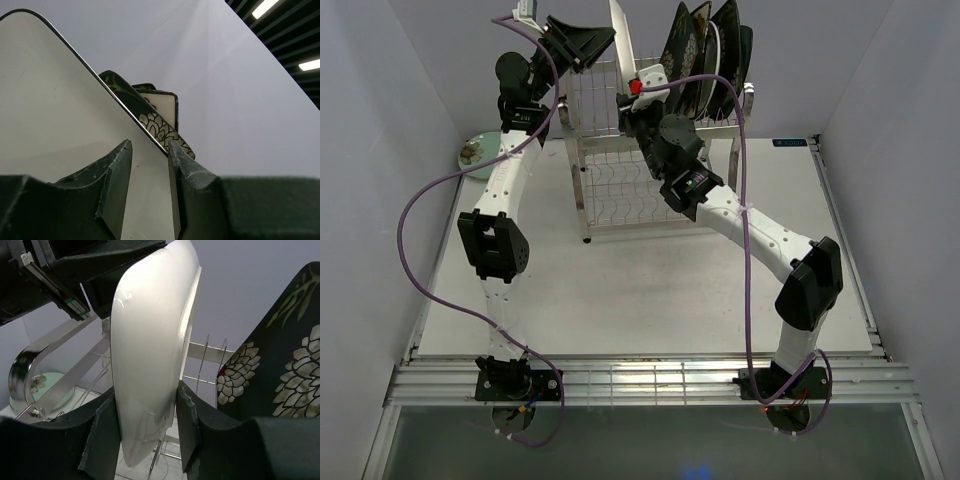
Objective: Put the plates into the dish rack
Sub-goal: Insert the plate into the dish rack.
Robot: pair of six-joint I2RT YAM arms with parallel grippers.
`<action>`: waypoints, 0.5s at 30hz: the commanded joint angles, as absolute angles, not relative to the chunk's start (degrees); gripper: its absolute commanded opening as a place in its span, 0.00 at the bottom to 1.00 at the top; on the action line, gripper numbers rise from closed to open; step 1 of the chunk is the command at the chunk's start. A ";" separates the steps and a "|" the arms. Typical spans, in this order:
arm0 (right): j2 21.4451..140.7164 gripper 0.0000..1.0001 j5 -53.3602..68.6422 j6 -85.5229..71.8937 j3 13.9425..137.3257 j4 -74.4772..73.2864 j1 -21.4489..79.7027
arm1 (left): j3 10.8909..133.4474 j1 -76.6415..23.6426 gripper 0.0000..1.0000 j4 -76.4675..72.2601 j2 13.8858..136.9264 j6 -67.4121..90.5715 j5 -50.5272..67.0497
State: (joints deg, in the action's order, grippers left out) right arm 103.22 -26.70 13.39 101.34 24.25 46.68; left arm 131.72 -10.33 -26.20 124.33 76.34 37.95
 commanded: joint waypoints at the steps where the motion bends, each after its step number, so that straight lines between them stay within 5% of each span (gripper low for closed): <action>1: 96.15 0.08 -31.46 14.41 102.57 39.81 43.51 | 130.52 -10.90 0.45 -24.52 124.81 74.88 44.47; 15: 93.08 0.08 -32.34 15.12 97.56 42.63 43.51 | 117.52 -10.28 0.49 -29.35 115.50 74.80 45.53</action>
State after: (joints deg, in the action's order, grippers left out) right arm 100.36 -27.46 12.27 96.62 30.04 45.95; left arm 120.49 -10.24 -28.82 120.62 75.81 43.77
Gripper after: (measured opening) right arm 0.452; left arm 0.484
